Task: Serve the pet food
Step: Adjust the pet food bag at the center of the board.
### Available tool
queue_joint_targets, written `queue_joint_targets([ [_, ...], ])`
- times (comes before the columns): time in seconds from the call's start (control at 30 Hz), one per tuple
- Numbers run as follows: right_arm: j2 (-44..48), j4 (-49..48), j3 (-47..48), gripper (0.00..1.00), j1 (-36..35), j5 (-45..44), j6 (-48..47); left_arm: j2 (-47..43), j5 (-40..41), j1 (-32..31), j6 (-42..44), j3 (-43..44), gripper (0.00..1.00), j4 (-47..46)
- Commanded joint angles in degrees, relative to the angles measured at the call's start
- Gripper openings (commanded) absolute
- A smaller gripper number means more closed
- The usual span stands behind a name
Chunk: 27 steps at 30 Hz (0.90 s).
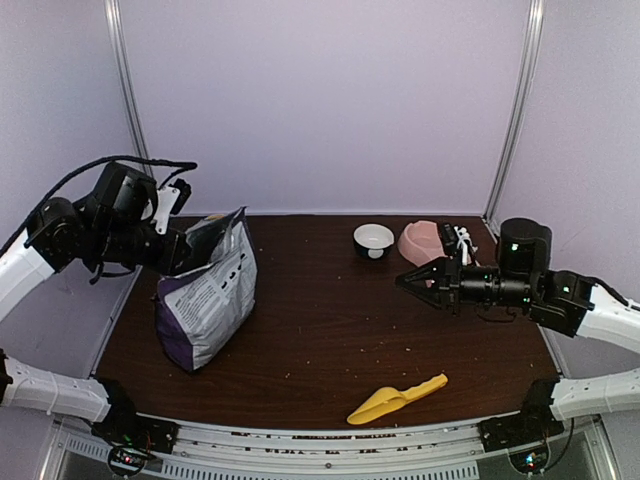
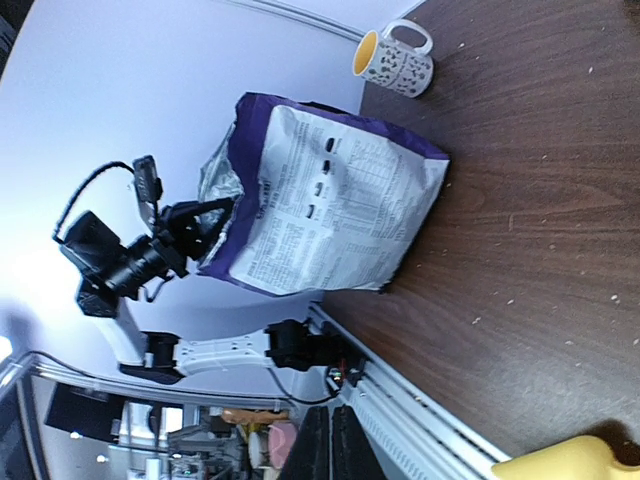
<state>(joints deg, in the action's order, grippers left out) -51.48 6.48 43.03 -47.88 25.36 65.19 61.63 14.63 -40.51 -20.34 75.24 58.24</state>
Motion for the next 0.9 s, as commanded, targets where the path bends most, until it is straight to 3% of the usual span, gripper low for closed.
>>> queue_joint_targets([
  [0.0,2.9,-6.1,-1.6,0.00,1.3,8.9,16.5,-3.8,3.8,-7.3,-6.5,-5.1,0.00,-28.4],
  [0.1,3.0,-8.4,-2.3,0.00,1.5,10.4,23.0,-1.4,2.6,-13.0,-8.4,-9.6,0.00,-39.2],
  [0.43,0.2,-34.2,-11.4,0.00,1.7,10.7,45.1,13.9,0.0,-22.9,-9.3,-5.6,0.00,-52.9],
  [0.7,-0.6,-32.1,-12.4,0.00,1.8,7.6,46.4,18.9,-1.7,-25.3,-11.2,-5.7,0.00,-61.6],
  [0.87,-1.9,-21.6,-9.8,0.00,1.7,5.9,39.7,22.3,-2.9,-27.0,-11.8,-4.0,0.00,-64.1],
])
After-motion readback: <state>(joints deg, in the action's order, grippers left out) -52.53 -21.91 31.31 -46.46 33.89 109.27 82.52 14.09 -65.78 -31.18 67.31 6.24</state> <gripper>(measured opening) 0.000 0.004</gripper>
